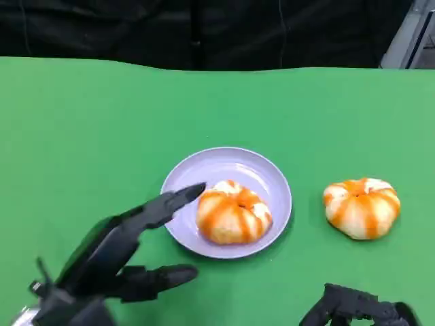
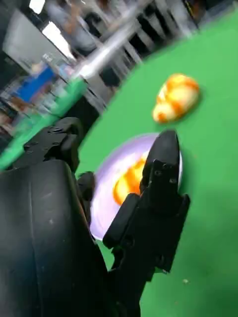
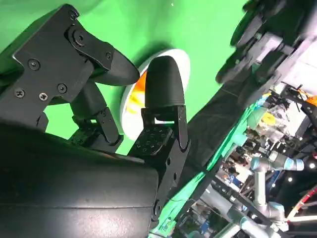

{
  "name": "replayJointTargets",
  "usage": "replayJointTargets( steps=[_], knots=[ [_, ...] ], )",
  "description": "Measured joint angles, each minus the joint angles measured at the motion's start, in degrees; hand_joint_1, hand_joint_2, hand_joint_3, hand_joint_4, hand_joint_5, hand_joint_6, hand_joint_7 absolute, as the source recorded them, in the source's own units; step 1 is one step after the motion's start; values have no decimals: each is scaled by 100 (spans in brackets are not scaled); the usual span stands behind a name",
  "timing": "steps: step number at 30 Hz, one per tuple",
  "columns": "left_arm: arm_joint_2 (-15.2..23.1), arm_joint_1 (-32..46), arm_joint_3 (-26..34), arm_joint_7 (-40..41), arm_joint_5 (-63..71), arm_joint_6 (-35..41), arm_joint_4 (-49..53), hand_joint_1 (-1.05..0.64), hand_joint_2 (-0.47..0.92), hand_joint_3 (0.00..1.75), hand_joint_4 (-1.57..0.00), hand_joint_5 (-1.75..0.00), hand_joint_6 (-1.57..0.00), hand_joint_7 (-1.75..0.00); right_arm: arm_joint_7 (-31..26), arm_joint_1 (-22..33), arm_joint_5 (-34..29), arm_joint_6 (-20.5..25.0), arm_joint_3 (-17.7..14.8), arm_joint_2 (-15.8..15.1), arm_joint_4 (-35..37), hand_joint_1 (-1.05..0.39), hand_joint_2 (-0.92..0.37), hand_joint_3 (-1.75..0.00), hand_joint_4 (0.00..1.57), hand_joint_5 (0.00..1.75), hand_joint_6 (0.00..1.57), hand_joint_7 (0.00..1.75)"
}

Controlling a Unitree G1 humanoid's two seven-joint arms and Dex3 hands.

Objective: Grasp the bread from the table and place it into the plate.

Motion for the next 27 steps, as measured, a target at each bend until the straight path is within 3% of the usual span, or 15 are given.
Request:
replayJointTargets(
  steps=[4, 5, 7, 11, 16, 27],
  knots=[
    [-217, 452, 321, 187, -223, -709, 232, -2, 87, 24, -79, -99, -92, -23, 20, 33, 46, 11, -48, -40, -75, -11, -26, -133, 89, 165, 88, 113],
    [-278, 525, 370, 189, -334, -827, 292, 2, 81, 41, -78, -112, -96, -35, 32, 41, 59, 11, -58, -50, -87, -11, -27, -133, 89, 165, 88, 113],
    [-383, 672, 458, 188, -500, -1015, 378, 8, 60, 95, -86, -130, -99, -71, 51, 54, 104, 11, -83, -65, -98, -11, -28, -132, 89, 165, 87, 113],
    [-455, 1000, 609, 179, -676, -1230, 404, 12, 42, 133, -92, -154, -94, -122, 78, 92, 134, 11, -129, -101, -116, -10, -28, -132, 89, 166, 87, 113],
    [-583, 1461, 712, 168, -865, -1155, 198, 14, 34, 148, -87, -173, -86, -149, 118, 114, 188, 2, -158, -131, -117, -10, -27, -133, 88, 163, 87, 113],
    [-800, 1498, 721, -122, -1244, -721, 48, 12, 32, 150, -89, -175, -82, -157, 111, 84, 195, -146, -198, -195, -11, -8, -27, -131, 90, 149, 90, 109]
  ],
)
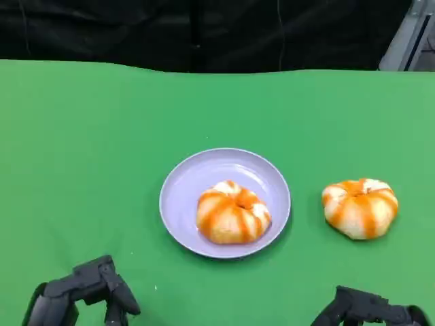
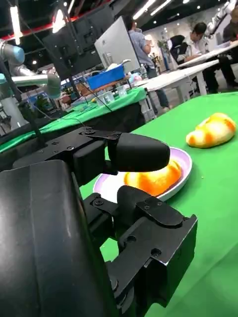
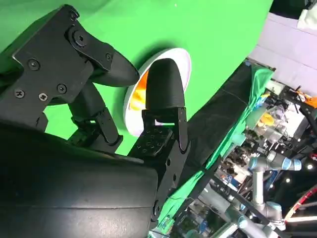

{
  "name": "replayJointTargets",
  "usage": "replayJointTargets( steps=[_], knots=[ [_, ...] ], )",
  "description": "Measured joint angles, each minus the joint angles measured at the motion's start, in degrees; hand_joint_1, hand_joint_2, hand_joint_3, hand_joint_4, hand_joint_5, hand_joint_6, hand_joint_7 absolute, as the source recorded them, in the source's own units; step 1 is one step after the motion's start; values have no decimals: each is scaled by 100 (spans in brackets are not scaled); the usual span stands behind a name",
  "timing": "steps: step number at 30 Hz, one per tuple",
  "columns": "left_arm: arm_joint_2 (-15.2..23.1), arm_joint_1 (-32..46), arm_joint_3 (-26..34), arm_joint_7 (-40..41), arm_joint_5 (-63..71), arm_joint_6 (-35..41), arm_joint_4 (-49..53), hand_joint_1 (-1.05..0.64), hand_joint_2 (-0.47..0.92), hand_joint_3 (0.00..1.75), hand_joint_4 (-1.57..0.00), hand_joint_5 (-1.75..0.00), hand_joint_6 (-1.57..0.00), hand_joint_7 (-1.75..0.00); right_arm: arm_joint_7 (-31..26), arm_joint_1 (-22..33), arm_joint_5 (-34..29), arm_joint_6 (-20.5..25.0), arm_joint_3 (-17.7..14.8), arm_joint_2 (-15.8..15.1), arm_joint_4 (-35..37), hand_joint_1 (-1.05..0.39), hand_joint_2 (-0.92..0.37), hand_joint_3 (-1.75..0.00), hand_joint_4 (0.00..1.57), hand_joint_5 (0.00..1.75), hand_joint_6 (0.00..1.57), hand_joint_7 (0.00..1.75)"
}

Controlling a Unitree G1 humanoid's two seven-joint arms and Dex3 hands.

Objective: Grasp the bread from the table and place it into the plate.

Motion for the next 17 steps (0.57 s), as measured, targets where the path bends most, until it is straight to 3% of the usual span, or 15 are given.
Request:
replayJointTargets(
  steps=[7, 17],
  knots=[
    [-61, -1, 36, -78, -49, 104, -22, 11, 30, 150, -88, -173, -83, -154, -2, -13, 26, -79, -6, -3, 62, -9, -24, -138, 90, 156, 89, 111],
    [-100, -12, 44, -230, -165, 132, -22, 10, 33, 144, -85, -171, -83, -151, -29, -18, -42, -91, -18, -4, 100, -11, -27, -130, 91, 153, 90, 109]
  ],
)
